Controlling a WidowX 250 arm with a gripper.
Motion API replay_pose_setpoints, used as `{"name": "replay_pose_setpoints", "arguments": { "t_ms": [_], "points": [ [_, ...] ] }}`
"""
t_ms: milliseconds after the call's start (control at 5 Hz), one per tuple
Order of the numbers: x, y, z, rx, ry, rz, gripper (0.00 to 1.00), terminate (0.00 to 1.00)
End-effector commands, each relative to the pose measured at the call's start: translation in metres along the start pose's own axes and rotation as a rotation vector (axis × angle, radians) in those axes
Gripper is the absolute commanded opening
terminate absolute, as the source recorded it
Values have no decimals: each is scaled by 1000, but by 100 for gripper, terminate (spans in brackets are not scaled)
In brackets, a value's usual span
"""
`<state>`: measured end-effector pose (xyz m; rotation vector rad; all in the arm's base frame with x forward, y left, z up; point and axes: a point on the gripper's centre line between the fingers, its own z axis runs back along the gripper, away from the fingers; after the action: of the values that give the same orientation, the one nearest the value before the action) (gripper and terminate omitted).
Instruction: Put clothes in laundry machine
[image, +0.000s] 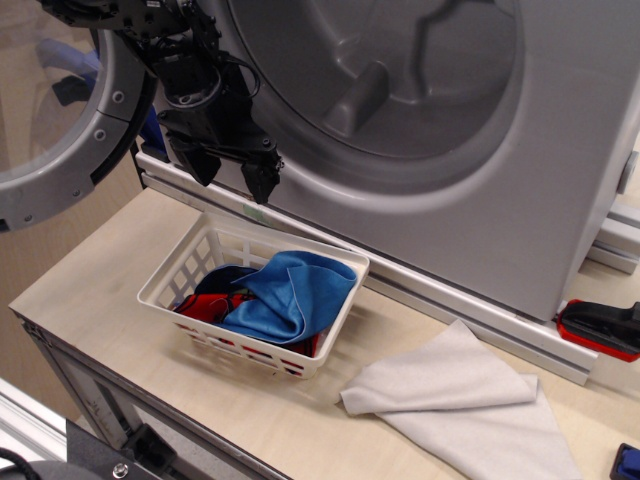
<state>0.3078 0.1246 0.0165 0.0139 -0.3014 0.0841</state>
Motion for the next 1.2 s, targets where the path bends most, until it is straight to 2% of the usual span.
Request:
{"name": "replay_pose_setpoints", "arguments": {
  "t_ms": [0,200,400,600,800,1000],
  "points": [
    [0,0,0,0,0,0,100,0],
    [-17,-5,8,-54,-7,-19,100,0],
    [-30,-23,13,-91,3,83,100,0],
    [-39,-38,15,-117,71,131,100,0],
    [-49,-46,12,-143,88,87,100,0],
    [-52,-50,18,-196,55,9,100,0]
  ]
}}
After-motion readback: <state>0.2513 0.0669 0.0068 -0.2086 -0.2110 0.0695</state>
